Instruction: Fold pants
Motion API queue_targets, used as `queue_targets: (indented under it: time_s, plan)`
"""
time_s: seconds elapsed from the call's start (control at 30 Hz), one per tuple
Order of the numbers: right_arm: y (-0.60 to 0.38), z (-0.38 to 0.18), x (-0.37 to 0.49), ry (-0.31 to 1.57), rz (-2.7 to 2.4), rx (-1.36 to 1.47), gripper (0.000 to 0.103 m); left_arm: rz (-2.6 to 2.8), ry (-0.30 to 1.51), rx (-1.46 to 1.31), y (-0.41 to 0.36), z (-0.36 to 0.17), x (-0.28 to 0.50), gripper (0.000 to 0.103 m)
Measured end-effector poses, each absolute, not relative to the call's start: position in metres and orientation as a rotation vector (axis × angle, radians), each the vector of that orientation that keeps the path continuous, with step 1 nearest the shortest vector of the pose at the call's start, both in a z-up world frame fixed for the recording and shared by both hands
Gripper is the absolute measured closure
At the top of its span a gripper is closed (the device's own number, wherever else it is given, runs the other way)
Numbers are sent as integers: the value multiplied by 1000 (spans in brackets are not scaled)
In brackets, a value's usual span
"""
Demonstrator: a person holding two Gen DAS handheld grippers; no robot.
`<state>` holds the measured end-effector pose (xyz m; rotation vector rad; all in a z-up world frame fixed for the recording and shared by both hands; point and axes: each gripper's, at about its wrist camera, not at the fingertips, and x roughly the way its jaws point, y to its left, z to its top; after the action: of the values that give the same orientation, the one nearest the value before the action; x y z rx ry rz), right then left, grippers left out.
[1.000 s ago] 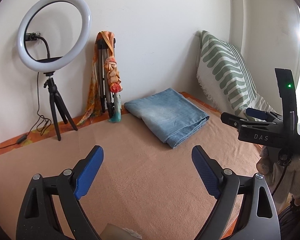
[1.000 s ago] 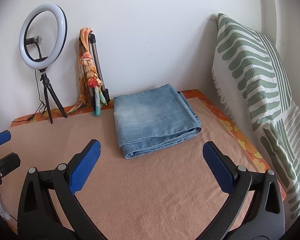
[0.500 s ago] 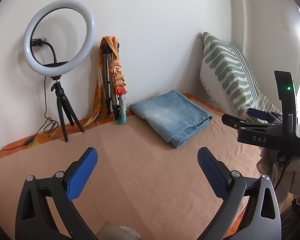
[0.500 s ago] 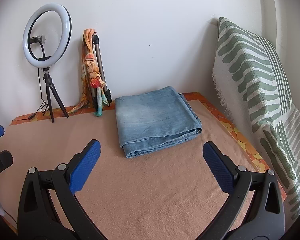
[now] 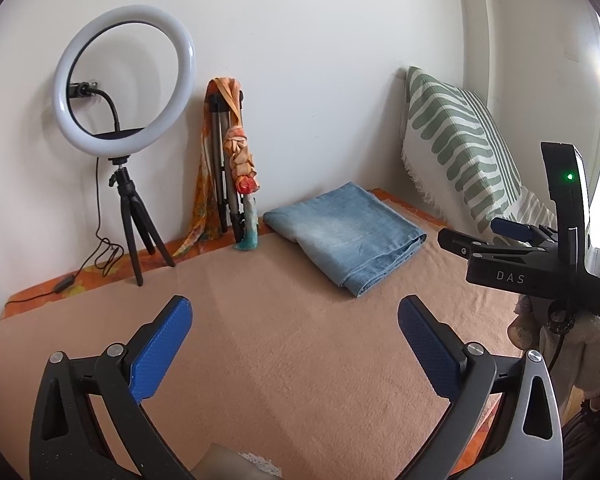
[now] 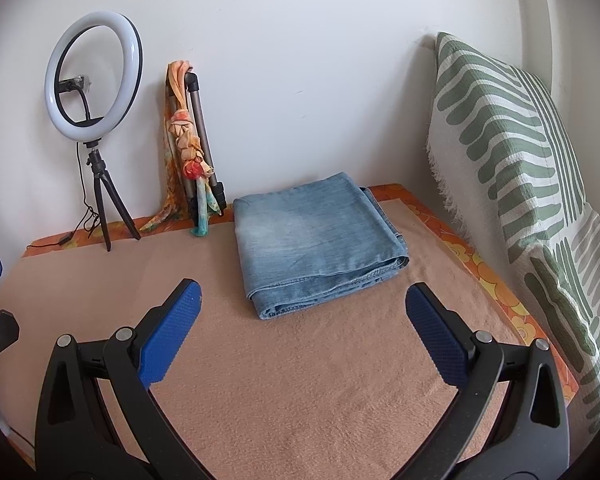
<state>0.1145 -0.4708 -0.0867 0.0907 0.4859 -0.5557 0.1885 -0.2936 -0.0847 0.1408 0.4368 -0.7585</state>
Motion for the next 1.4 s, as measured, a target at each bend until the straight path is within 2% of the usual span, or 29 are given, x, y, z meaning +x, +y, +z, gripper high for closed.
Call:
queue_targets:
  time_s: [1.4]
  plan:
    - [-467,-93,122,508,-524,100,0,-761,443,153,-293,-85,186,1]
